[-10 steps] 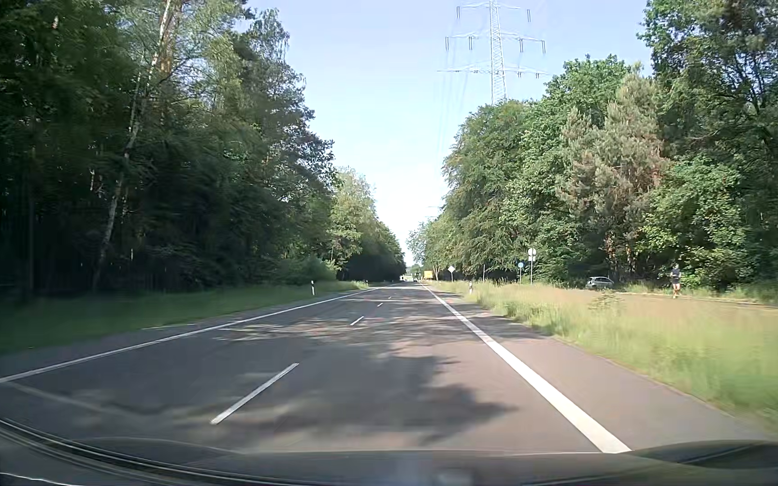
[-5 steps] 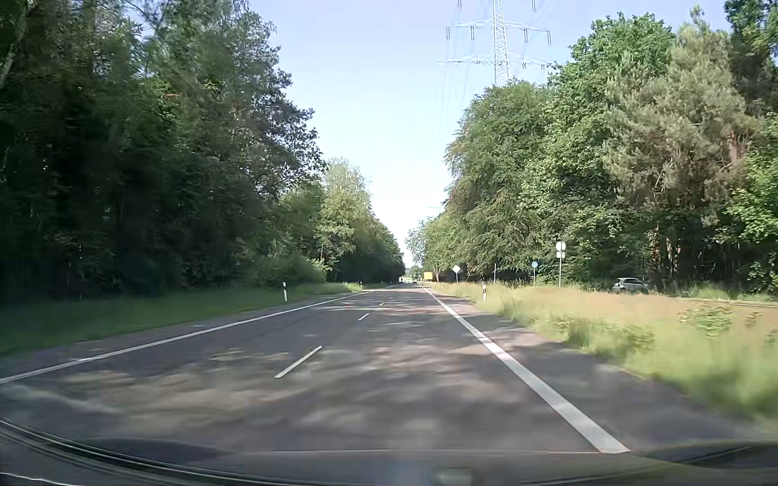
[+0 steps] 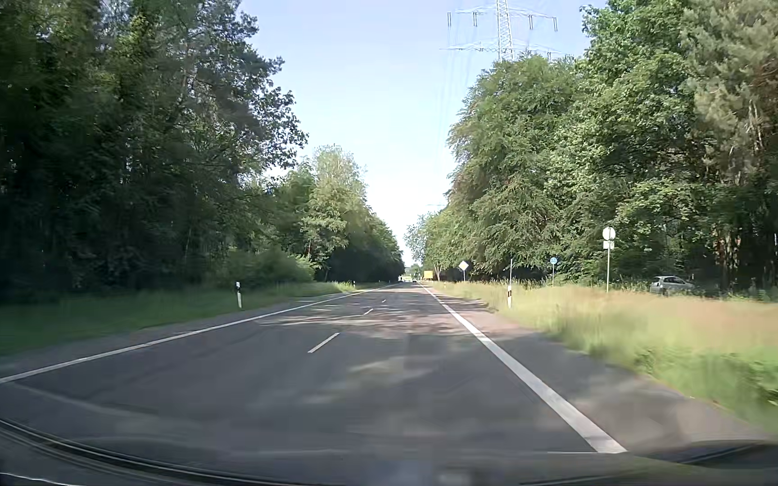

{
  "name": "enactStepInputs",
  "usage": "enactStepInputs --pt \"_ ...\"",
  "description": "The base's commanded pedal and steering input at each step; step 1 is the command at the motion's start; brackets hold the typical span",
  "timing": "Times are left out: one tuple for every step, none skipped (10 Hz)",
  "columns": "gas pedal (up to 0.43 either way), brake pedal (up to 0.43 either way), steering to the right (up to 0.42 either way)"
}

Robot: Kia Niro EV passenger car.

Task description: Follow the waypoints while adhering to traffic rules and regulations

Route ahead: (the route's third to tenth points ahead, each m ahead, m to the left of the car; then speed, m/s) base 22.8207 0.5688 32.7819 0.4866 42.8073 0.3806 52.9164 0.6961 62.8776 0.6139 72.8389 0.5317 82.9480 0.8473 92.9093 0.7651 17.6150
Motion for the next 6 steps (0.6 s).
enactStepInputs --pt "0.118 0.03 0.001" --pt "0.118 0.03 0.001" --pt "0.118 0.03 0.001" --pt "0.118 0.03 0.001" --pt "0.118 0.03 0.001" --pt "0.11 0.03 0.0"
